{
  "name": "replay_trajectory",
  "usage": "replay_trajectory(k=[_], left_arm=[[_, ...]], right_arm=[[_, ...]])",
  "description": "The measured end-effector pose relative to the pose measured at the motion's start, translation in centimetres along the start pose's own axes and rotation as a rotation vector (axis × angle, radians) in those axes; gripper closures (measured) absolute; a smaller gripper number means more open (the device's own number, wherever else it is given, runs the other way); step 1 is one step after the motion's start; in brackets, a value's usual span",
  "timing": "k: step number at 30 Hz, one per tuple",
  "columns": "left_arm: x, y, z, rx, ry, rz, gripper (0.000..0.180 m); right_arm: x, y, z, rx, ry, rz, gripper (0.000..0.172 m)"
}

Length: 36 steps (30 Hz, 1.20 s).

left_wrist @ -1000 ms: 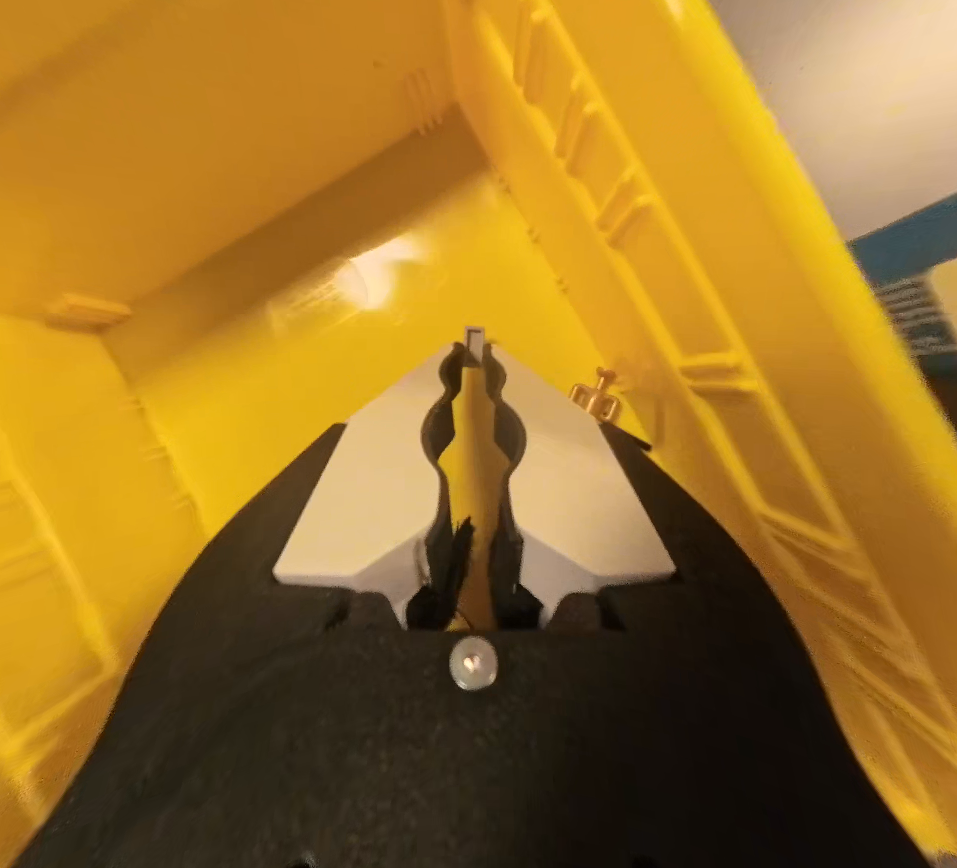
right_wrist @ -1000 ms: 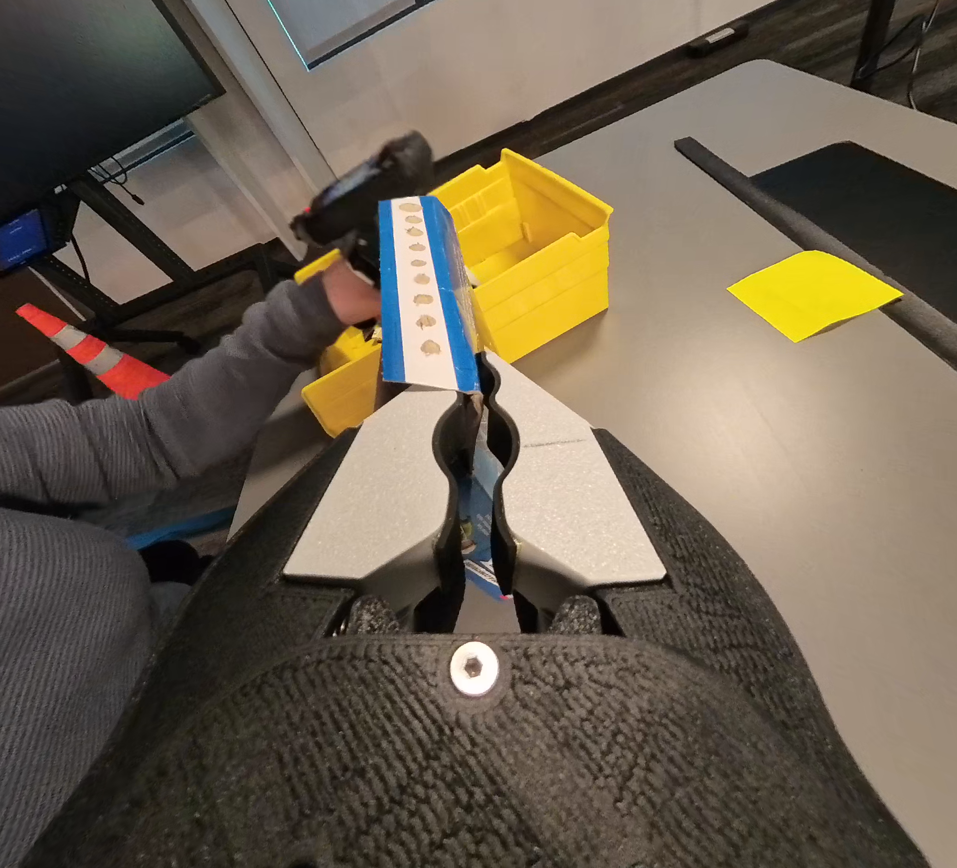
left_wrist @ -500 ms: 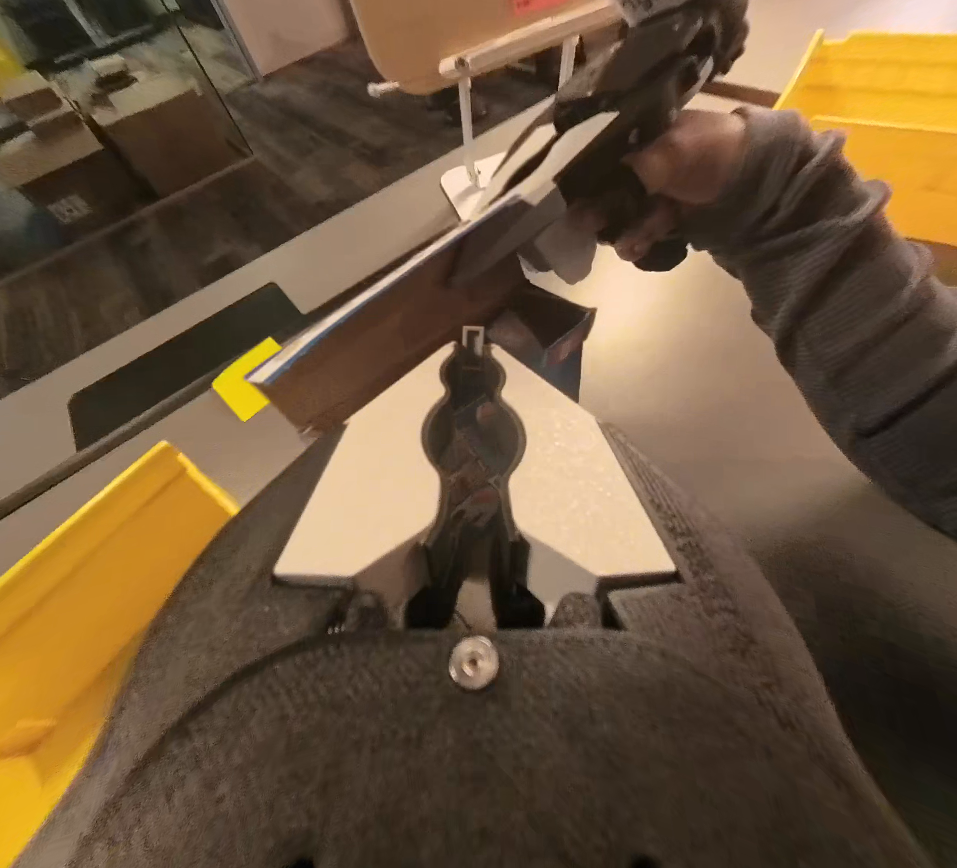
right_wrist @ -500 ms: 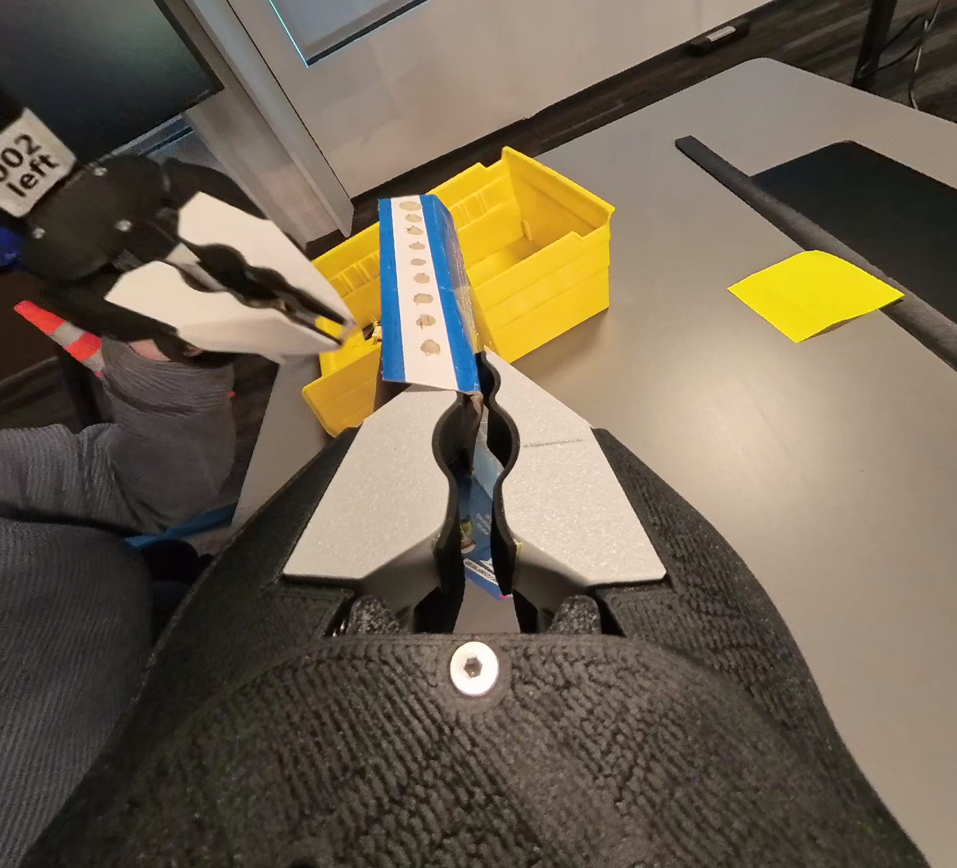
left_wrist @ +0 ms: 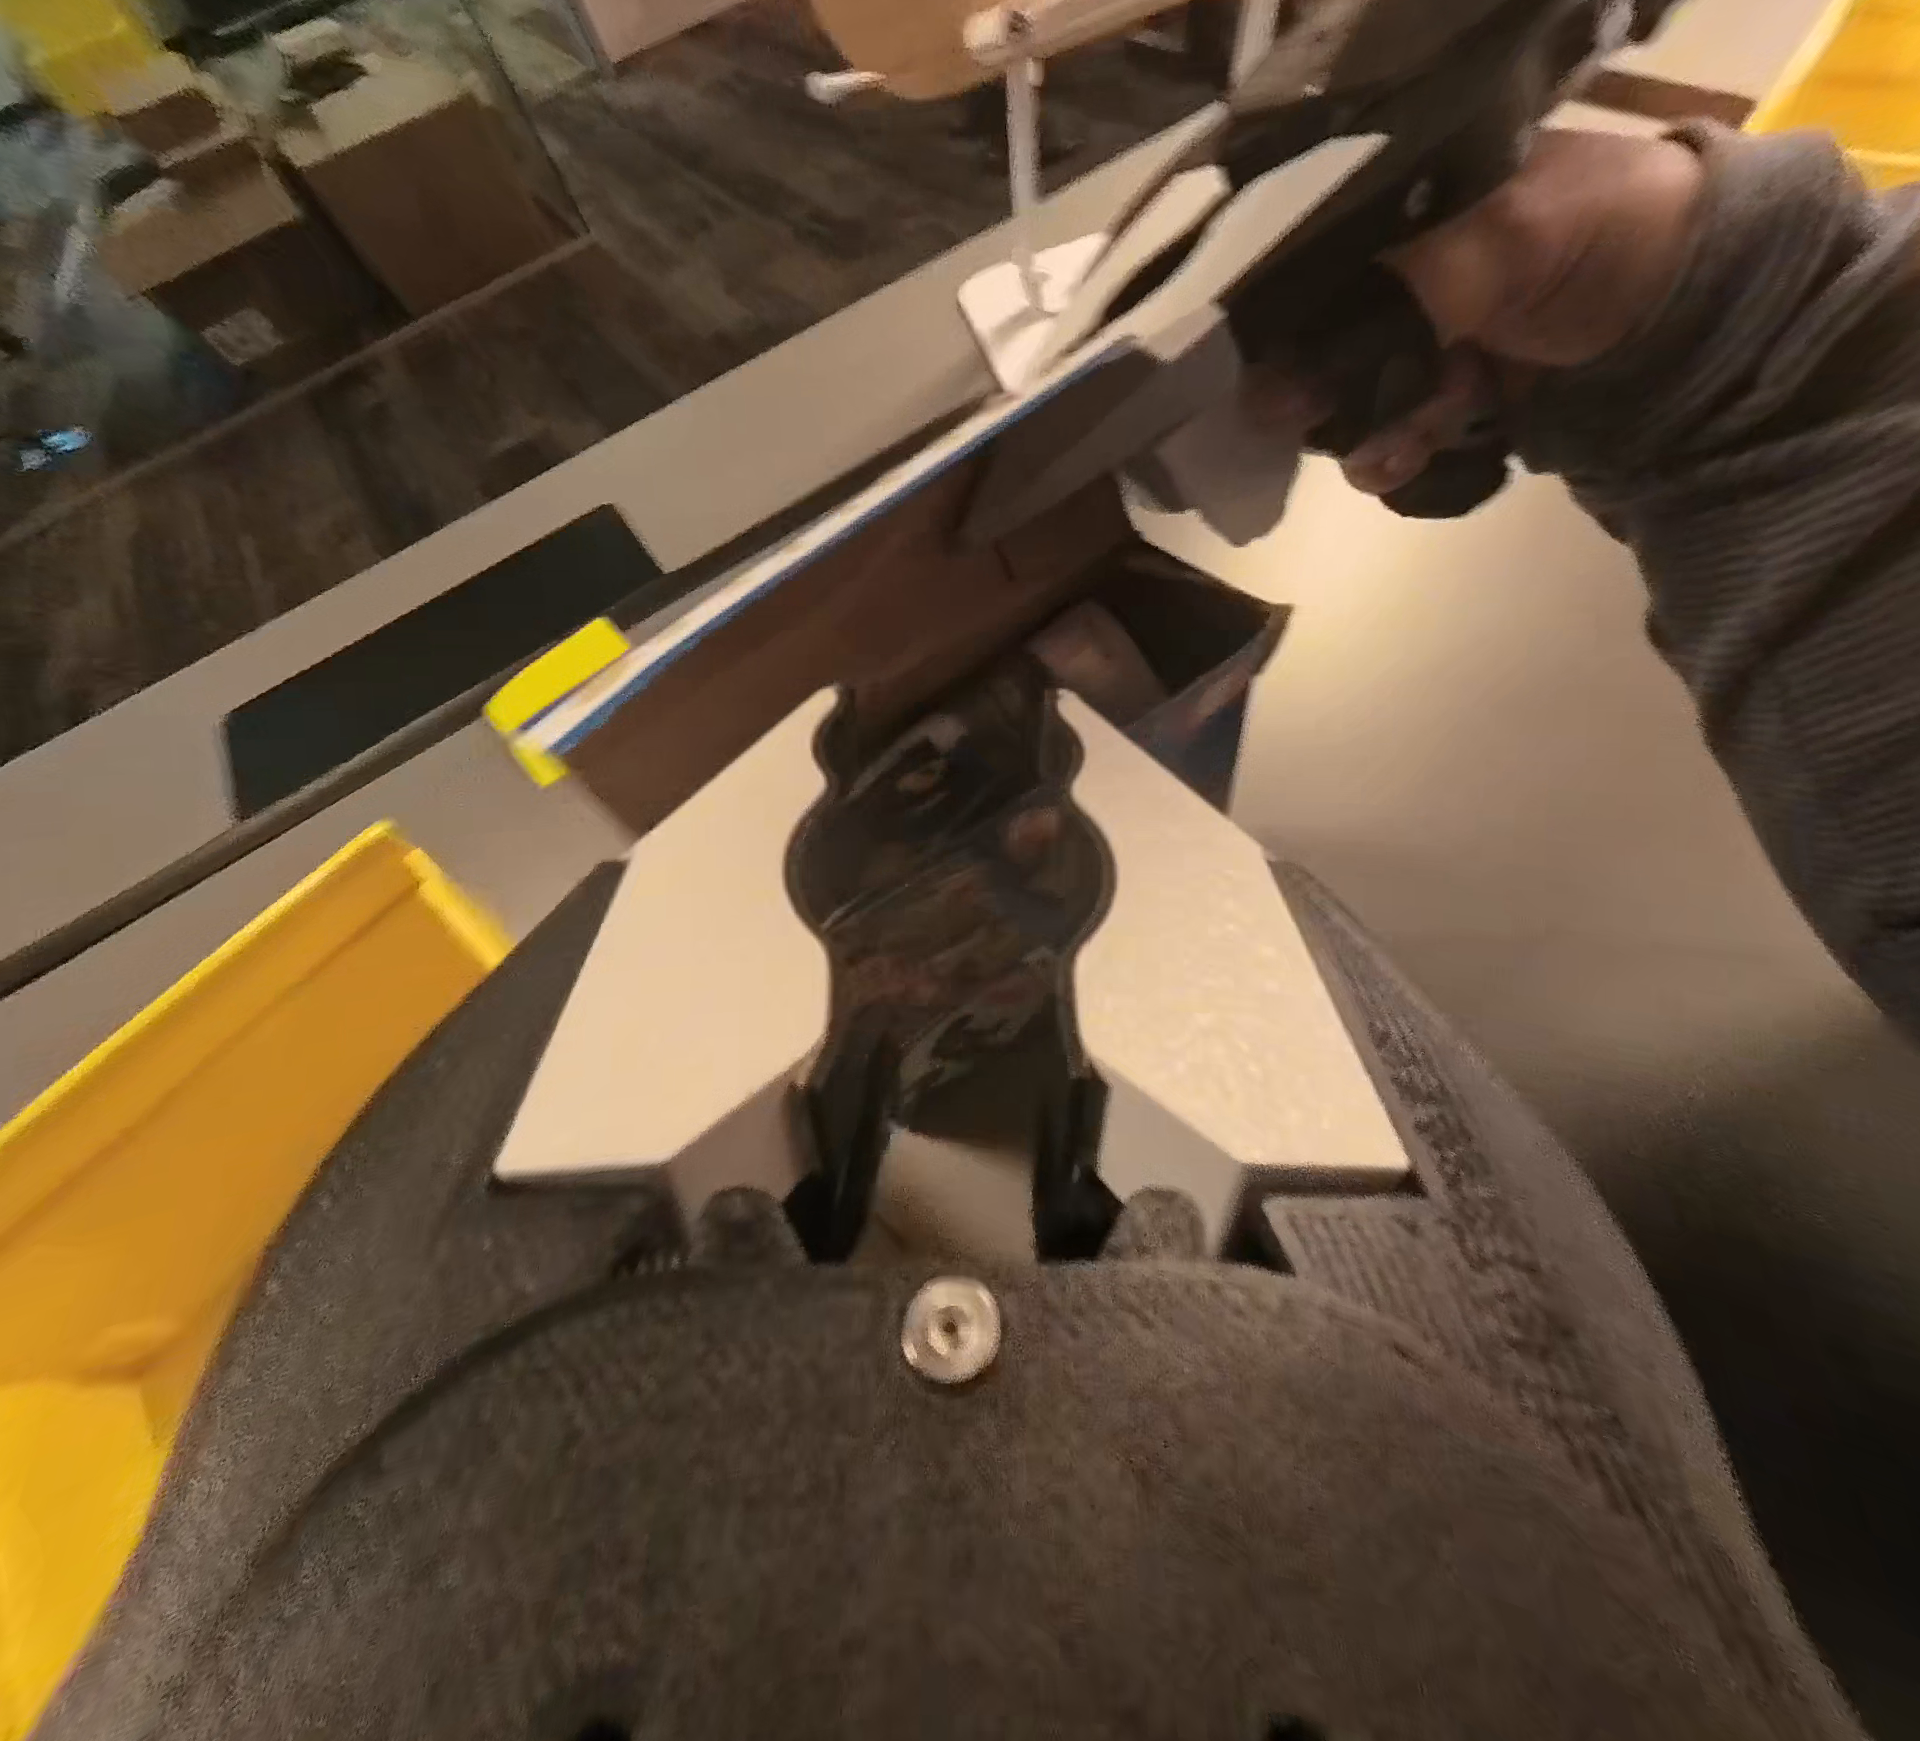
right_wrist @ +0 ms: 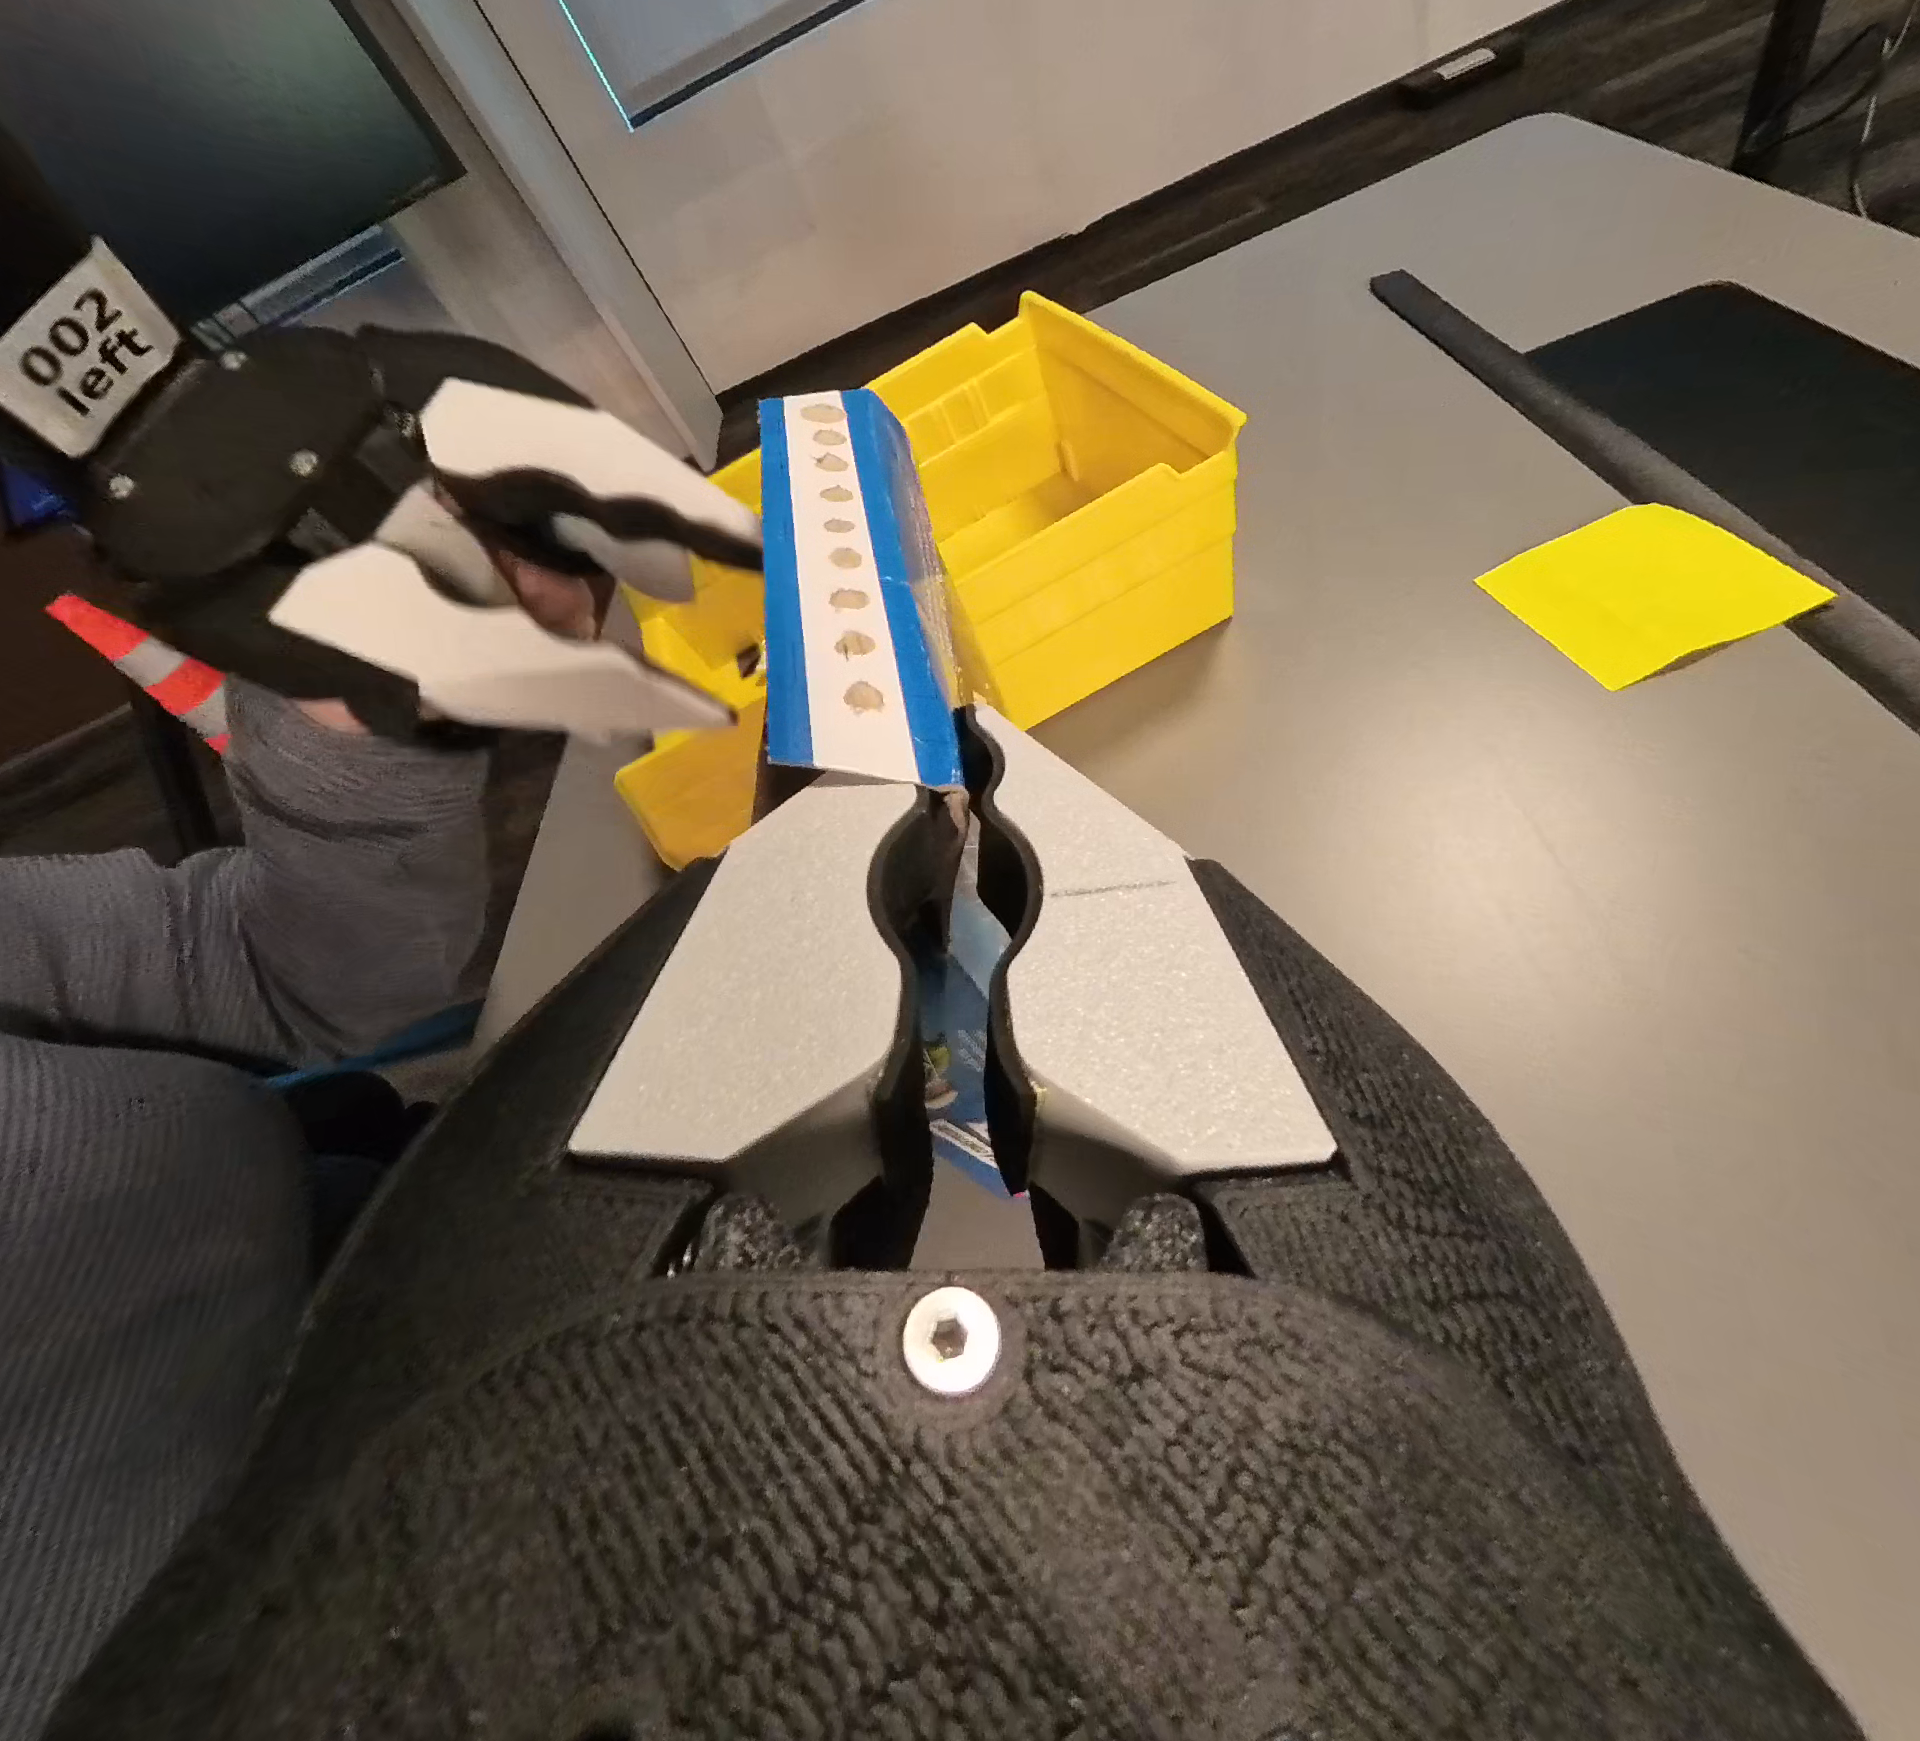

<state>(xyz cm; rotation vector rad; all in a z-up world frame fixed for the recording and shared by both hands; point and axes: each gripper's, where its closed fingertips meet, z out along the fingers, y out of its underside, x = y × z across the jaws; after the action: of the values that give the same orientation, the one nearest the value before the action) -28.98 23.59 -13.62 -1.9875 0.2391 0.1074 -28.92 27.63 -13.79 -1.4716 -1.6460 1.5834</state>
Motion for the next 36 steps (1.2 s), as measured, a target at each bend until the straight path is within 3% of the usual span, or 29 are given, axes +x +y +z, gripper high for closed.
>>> replay_trajectory(k=[3,6,10,16,21,23,29,33,36], left_arm=[[-4.1,1.0,-3.3,0.056,-0.179,-0.110,0.149],[-8.4,4.4,-6.7,0.089,-0.339,-0.307,0.152],[-11.8,12.4,-8.1,-0.124,-0.442,-0.482,0.148],[-9.2,18.4,-6.0,-0.389,-0.217,-0.389,0.148],[-5.1,18.1,-5.9,-0.416,0.063,-0.433,0.147],[-3.6,18.4,-6.3,-0.493,0.158,-0.445,0.143],[-2.1,20.7,-6.6,-0.755,0.247,-0.180,0.120],[-2.8,21.9,-6.8,-0.859,0.287,-0.038,0.133],[-2.7,21.8,-6.6,-0.854,0.346,-0.014,0.139]], right_arm=[[0.1,0.0,-0.1,-0.002,0.004,-0.001,0.172],[0.1,0.1,-0.1,-0.001,0.003,0.002,0.172],[0.0,0.0,0.0,-0.001,-0.002,0.001,0.172],[-0.2,0.0,0.2,-0.003,-0.007,-0.001,0.172],[-0.1,0.0,0.1,0.000,-0.010,0.007,0.172],[-0.1,0.1,0.2,0.001,-0.012,0.008,0.172],[-0.1,0.1,0.1,0.001,-0.018,0.010,0.172],[-0.1,0.1,0.1,0.000,-0.019,0.010,0.172],[-0.2,0.1,0.1,-0.002,-0.021,0.008,0.172]])
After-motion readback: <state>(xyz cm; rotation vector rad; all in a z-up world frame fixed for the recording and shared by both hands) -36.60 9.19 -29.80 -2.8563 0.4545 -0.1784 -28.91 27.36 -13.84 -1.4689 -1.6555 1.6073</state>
